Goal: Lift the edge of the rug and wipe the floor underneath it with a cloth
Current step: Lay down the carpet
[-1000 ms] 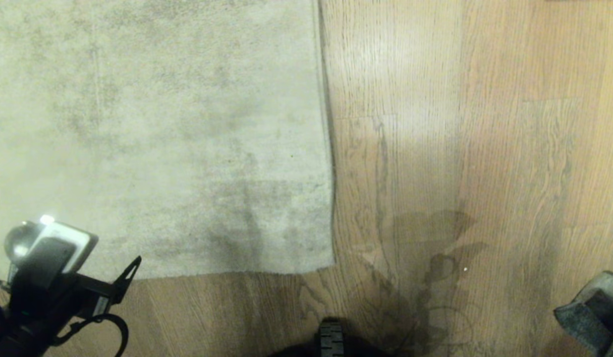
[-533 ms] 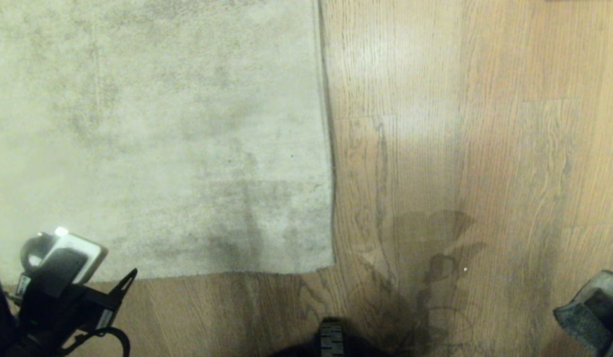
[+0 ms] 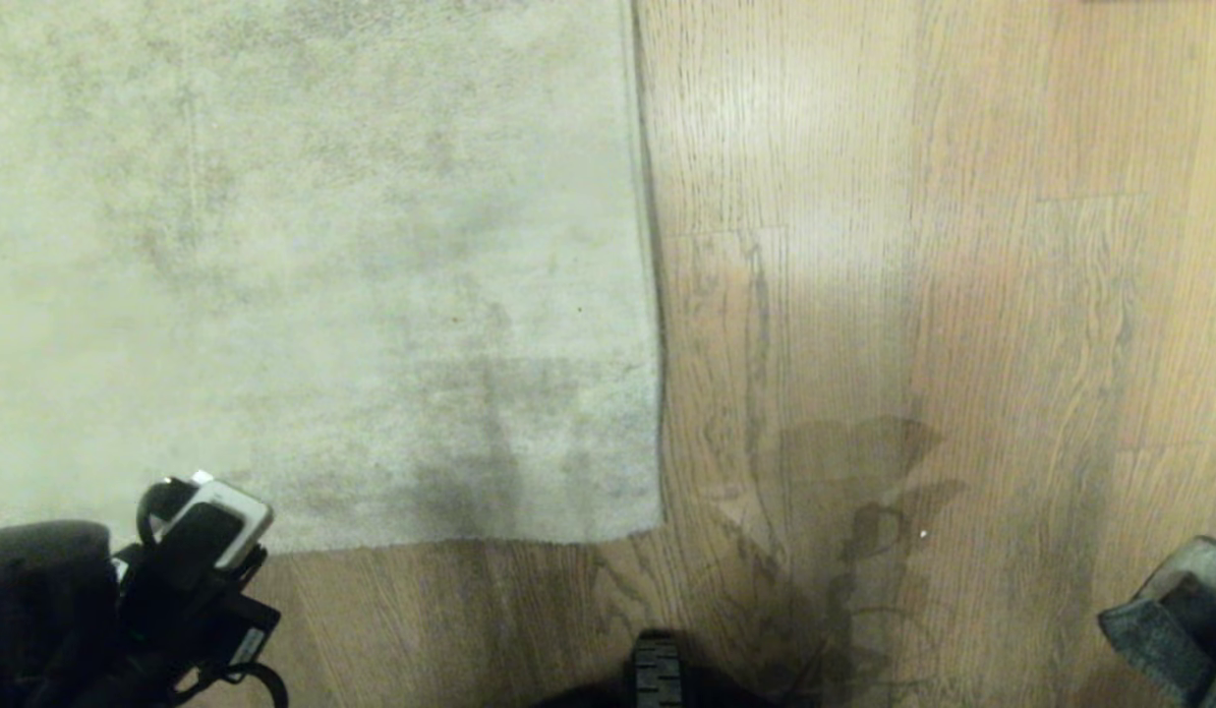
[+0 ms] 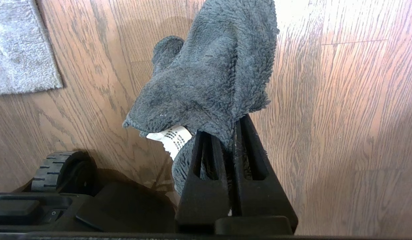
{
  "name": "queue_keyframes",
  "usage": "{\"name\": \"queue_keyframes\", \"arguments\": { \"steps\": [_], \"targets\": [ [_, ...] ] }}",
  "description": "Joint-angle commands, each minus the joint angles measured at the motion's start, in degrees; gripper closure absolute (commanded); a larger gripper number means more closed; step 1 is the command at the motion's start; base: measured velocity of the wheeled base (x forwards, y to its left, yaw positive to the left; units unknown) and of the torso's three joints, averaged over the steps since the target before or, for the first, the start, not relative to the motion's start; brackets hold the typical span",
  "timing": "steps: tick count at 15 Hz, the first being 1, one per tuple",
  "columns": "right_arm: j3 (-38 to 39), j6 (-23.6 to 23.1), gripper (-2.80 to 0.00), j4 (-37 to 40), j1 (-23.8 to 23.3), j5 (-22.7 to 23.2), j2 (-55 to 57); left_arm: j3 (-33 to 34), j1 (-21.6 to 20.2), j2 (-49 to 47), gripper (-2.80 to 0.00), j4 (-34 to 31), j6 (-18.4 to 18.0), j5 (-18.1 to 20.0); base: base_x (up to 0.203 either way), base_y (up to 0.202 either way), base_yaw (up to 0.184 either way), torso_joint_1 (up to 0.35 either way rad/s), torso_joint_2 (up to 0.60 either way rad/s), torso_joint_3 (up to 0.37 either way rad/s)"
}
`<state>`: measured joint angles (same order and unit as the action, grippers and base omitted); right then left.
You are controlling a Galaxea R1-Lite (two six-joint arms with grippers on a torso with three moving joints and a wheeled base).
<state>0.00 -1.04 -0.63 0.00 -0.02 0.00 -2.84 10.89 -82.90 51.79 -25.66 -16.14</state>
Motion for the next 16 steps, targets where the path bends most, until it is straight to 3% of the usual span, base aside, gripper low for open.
{"name": "queue_keyframes", "arguments": {
  "steps": [1, 5, 8, 10, 12, 16],
  "targets": [
    [0.0, 0.0, 0.0, -0.1, 0.0, 0.0, 0.1, -0.4, 0.6, -8.3, 0.0, 1.0, 0.1, -0.1, 0.0, 0.0, 0.0, 0.0, 0.0, 0.0],
    [0.0, 0.0, 0.0, -0.1, 0.0, -0.1, 0.1, -4.3, 3.8, -23.1, 0.0, 7.8, 0.3, -0.1, 0.0, 0.0, 0.0, 0.0, 0.0, 0.0],
    [0.0, 0.0, 0.0, -0.1, 0.0, 0.0, 0.0, -15.1, 7.7, -32.3, 0.0, 11.5, 0.3, 0.0, 0.0, 0.0, 0.0, 0.0, 0.0, 0.0],
    [0.0, 0.0, 0.0, -0.1, 0.0, 0.0, 0.1, -22.6, 10.9, -37.1, 0.0, 12.0, 0.7, 2.0, 0.0, 0.0, 0.0, 0.0, 0.0, 0.0],
    [0.0, 0.0, 0.0, -0.1, 0.0, 0.0, 0.1, -29.4, 14.8, -41.1, 0.0, 11.9, 2.9, 5.6, 0.0, 0.0, 0.0, 0.0, 0.0, 0.0],
    [0.0, 0.0, 0.0, -0.1, 0.0, 0.0, 0.1, -38.6, 23.0, -44.4, 0.0, 8.4, 10.0, 7.0, 0.0, 0.0, 0.0, 0.0, 0.0, 0.0]
  ]
}}
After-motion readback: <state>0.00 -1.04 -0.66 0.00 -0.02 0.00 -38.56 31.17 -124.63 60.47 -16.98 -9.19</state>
